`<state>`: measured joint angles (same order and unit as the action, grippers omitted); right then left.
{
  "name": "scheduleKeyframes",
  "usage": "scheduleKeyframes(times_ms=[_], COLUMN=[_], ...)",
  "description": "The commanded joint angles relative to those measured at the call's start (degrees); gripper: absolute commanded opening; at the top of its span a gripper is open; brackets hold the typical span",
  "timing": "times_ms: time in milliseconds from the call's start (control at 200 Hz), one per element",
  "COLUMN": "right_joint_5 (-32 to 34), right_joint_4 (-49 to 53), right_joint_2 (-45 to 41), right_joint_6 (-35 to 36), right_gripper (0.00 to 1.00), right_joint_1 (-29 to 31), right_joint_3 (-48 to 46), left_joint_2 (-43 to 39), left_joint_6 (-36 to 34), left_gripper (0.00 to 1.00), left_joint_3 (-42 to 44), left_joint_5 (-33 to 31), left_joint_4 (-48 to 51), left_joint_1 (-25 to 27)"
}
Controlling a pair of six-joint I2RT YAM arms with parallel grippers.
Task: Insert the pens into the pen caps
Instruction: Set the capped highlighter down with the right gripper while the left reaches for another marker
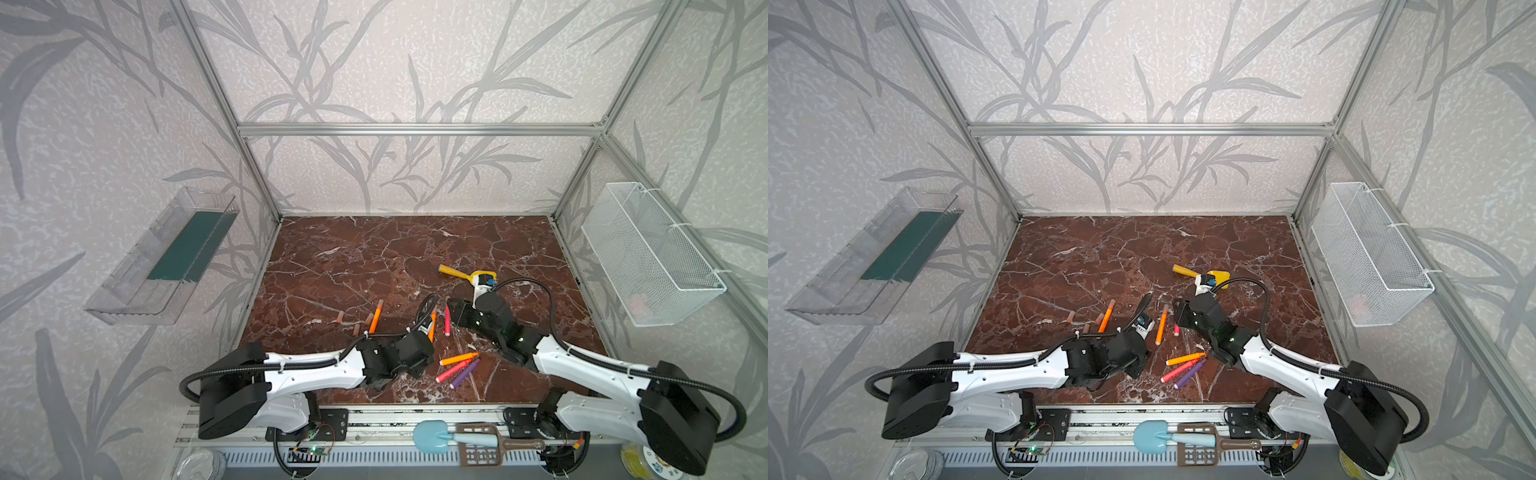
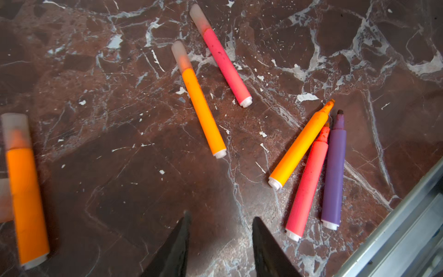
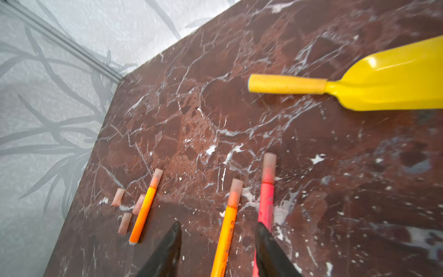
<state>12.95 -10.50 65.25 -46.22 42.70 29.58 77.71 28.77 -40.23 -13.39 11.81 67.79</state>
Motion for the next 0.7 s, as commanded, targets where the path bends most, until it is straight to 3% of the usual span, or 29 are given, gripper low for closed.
scheduleKeyframes(times_ms=[0, 285, 695], right_joint_5=[2.81, -0.11, -4.95], right_joint_4=[5.38, 8.24, 8.48], right_joint_2=[-6.23, -14.49, -17.13], right_joint_6=[1.24, 0.50, 0.12], right_gripper=[0.52, 0.52, 0.53], right_joint_1=[-4.50, -13.96, -21.08], right_joint_3=[-3.29, -7.73, -10.27], left_joint_2=[8.10, 19.45, 26.80], left_joint_6=[-4.14, -8.57, -9.60], left_gripper=[0.45, 0.49, 0.53], left_joint_3=[-7.41, -15.24, -21.29], left_joint_5=[0.98, 7.70, 6.27], left_joint_4=[1.22, 0.56, 4.07], left_joint_1=[0.40, 0.62, 0.73])
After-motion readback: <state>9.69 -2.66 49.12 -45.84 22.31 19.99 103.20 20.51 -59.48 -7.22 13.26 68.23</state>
